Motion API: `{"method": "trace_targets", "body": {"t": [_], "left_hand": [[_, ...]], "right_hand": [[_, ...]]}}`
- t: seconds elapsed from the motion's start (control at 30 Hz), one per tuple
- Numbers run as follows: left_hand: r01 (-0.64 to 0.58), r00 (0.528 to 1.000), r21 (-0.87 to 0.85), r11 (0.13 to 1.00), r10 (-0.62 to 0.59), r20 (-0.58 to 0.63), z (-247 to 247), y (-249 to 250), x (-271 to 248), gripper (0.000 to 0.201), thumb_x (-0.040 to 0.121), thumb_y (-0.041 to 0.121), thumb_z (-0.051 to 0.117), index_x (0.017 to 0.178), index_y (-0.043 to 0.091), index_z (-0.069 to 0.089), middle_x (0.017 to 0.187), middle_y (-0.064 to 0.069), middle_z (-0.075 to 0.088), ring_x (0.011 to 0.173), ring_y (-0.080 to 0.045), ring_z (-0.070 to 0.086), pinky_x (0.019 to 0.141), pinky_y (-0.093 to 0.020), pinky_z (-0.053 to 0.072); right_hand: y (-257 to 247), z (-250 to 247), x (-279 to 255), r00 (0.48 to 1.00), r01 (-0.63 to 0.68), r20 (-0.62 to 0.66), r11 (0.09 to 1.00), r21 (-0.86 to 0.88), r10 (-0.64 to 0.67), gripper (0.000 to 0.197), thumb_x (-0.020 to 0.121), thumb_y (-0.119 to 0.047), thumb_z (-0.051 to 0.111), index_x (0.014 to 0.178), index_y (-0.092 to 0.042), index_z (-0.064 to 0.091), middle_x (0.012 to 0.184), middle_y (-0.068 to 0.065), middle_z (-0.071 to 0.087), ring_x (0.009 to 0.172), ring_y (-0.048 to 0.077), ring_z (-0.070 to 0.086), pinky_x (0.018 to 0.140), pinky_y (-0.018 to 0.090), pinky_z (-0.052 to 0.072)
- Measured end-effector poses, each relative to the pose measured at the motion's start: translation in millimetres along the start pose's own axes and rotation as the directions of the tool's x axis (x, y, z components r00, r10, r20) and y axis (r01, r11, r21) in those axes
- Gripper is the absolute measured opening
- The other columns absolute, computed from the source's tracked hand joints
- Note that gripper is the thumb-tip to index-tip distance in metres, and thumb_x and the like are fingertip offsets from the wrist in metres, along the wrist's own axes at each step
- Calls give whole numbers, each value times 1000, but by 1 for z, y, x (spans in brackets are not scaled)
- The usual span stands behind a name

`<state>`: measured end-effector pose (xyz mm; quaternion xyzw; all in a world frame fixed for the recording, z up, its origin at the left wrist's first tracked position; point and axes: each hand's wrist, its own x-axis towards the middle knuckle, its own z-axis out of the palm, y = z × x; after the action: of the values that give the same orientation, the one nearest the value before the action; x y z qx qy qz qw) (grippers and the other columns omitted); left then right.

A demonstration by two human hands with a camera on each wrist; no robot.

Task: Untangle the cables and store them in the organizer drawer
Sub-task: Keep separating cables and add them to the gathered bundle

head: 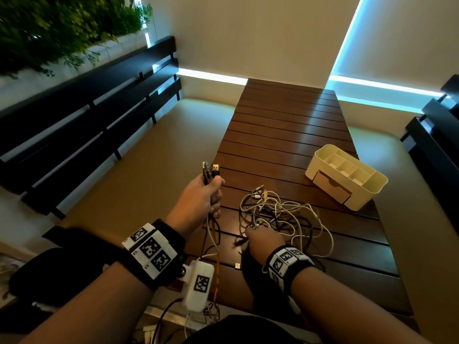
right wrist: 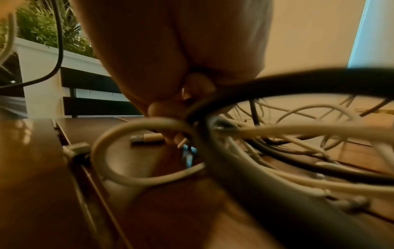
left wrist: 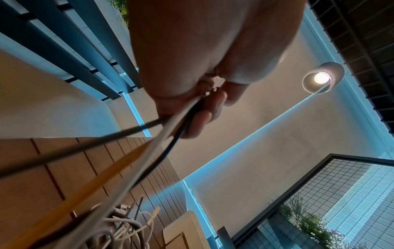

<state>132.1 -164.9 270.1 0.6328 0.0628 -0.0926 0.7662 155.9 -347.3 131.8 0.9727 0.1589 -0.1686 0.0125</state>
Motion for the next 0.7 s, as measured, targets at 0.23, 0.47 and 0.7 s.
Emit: {"method": "trace_targets", "body": {"t": [0.23, 0.47, 0.7], "left_hand": [[-2, 1000, -11, 1000, 2, -5, 0, -1, 4, 18, 107, 23, 38, 101, 10, 49, 58, 5, 35, 46, -10, 31, 50, -26, 33], [-47, 999, -23, 999, 47, 13, 20, -1, 13, 15, 107, 21, 38, 97, 11, 45, 56, 7, 39, 47, -10, 33, 53, -29, 33], [-117, 992, -3, 993, 117, 54, 40, -4, 23, 12, 106, 22, 41, 97, 14, 45, 59, 6, 38, 49, -11, 33, 53, -30, 34]], "right_hand": [[16, -16, -1, 962, -15, -254, 944, 328, 103, 16, 97, -33, 50, 103, -25, 62, 97, -2, 62, 91, 23, 62, 78, 37, 54], [10, -101, -31, 807, 278, -475, 484, 830, 351, 7, 100, -25, 55, 94, -25, 59, 85, -1, 69, 70, 9, 65, 59, 16, 50], [3, -125, -53, 823, 352, -433, 269, 897, 368, 8, 100, -23, 55, 96, -23, 62, 71, -5, 62, 54, 11, 54, 50, 26, 46]]}}
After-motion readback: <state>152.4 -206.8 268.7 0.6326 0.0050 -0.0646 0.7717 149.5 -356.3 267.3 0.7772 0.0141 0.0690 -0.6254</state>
